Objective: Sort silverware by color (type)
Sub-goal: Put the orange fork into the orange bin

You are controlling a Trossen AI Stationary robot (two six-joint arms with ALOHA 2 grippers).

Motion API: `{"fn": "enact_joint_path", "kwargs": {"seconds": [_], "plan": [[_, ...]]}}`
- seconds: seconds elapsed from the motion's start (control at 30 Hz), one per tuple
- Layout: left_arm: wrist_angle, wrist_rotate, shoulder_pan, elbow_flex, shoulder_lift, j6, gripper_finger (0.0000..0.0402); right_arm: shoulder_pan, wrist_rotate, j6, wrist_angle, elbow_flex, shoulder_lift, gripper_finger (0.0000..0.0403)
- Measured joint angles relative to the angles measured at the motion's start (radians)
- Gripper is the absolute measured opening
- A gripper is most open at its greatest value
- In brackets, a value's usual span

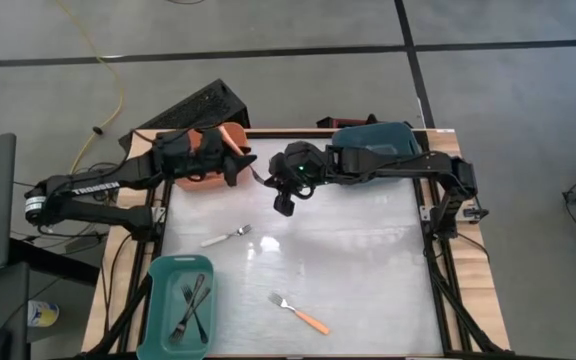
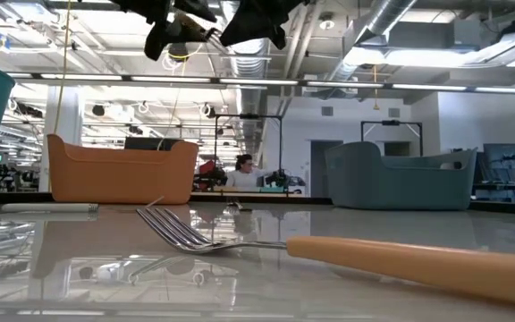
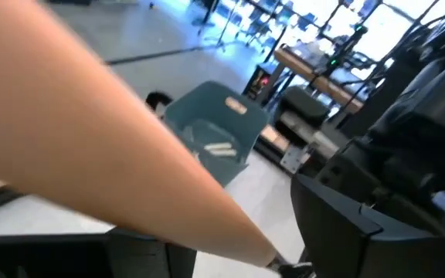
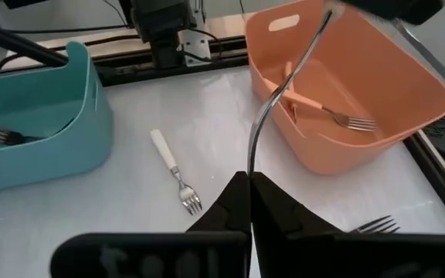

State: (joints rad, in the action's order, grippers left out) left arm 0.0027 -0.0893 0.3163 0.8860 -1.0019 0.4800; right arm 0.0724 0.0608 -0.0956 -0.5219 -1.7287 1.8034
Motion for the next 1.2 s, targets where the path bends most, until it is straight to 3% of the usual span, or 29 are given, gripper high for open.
{"fn": "enact_joint_path", "kwargs": {"seconds": [0.2, 0.4, 0.7, 0.87, 1.0, 1.2], "plan": [[-0.002, 0.025, 0.000, 0.000, 0.001, -0.009, 0.0125, 0.006, -0.004, -0.001, 0.016, 0.000, 0.000, 0.0020], [0.008, 0.050, -0.002, 0.003, 0.002, -0.028, 0.0017, 0.023, -0.033, 0.012, 0.044, 0.001, 0.004, 0.0032], [-0.045, -0.006, 0.005, -0.002, -0.001, -0.107, 0.0007, 0.020, -0.042, 0.013, 0.019, -0.001, -0.002, 0.0071], [-0.121, -0.005, 0.067, 0.002, 0.017, -0.130, 0.0007, 0.015, -0.037, 0.014, -0.083, -0.012, -0.007, 0.0108], [-0.324, -0.044, 0.141, 0.079, 0.019, -0.241, 0.0007, 0.015, -0.036, 0.014, -0.199, -0.046, -0.013, 0.0155], [-0.726, -0.235, 0.274, 0.193, -0.104, -0.473, 0.0007, 0.023, -0.035, 0.002, -0.312, -0.061, -0.019, 0.0215]]}}
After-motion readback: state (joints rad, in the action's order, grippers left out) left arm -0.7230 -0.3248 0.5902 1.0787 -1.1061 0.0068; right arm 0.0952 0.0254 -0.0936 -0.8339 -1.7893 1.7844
